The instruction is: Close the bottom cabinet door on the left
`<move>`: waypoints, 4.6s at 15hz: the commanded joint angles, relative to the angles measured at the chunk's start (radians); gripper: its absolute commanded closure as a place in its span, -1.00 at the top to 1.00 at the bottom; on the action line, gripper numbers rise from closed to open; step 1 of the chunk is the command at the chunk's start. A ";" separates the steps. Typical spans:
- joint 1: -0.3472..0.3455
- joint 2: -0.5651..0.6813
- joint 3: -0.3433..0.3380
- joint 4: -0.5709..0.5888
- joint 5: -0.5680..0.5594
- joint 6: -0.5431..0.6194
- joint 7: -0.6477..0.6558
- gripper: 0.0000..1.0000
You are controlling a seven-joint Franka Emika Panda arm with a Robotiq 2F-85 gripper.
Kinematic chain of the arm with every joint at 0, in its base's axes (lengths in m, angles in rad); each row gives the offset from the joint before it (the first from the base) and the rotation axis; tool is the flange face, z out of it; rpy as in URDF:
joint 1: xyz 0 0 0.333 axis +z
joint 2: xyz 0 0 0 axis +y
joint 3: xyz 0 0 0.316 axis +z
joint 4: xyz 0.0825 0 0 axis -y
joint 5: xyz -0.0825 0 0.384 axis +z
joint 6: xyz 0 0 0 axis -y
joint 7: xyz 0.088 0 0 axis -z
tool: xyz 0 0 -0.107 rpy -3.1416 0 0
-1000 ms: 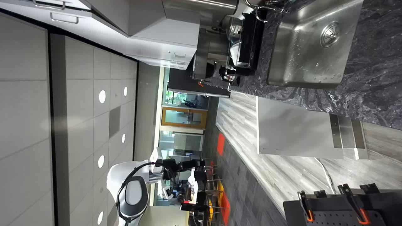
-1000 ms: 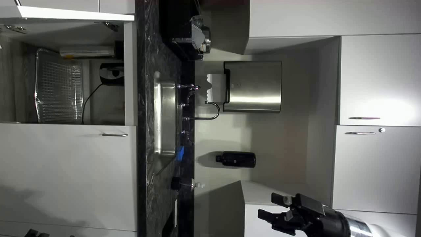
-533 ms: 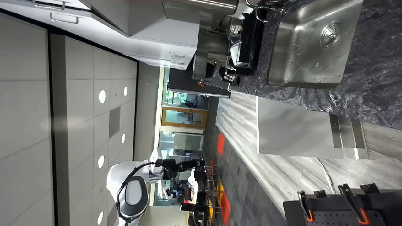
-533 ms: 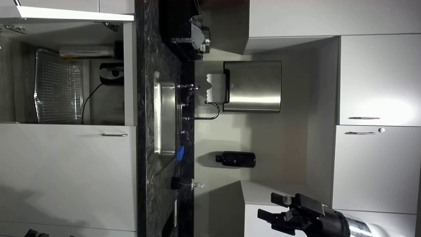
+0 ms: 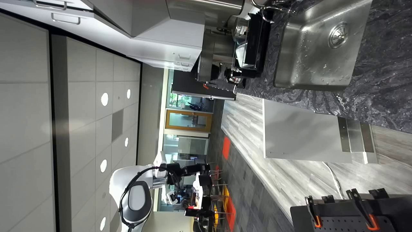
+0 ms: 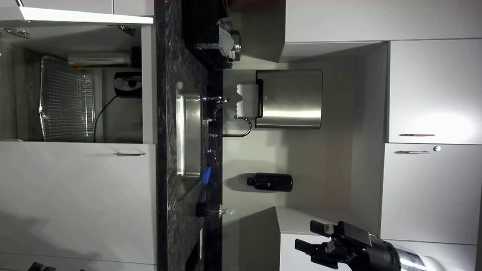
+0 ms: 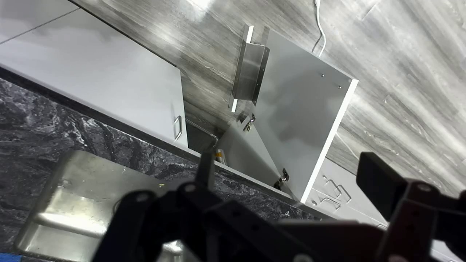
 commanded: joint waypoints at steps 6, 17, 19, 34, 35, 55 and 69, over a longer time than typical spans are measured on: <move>0.015 0.106 0.099 -0.009 0.050 0.144 -0.003 1.00; 0.070 0.392 0.264 0.037 0.023 0.496 0.037 1.00; 0.067 0.460 0.282 0.064 0.000 0.545 0.054 1.00; 0.087 0.671 0.289 0.159 -0.097 0.568 0.140 1.00; 0.077 0.704 0.300 0.183 -0.123 0.563 0.161 1.00; 0.350 1.617 0.127 0.939 -0.252 0.496 0.280 1.00; 0.420 1.711 0.095 1.030 -0.226 0.412 0.265 1.00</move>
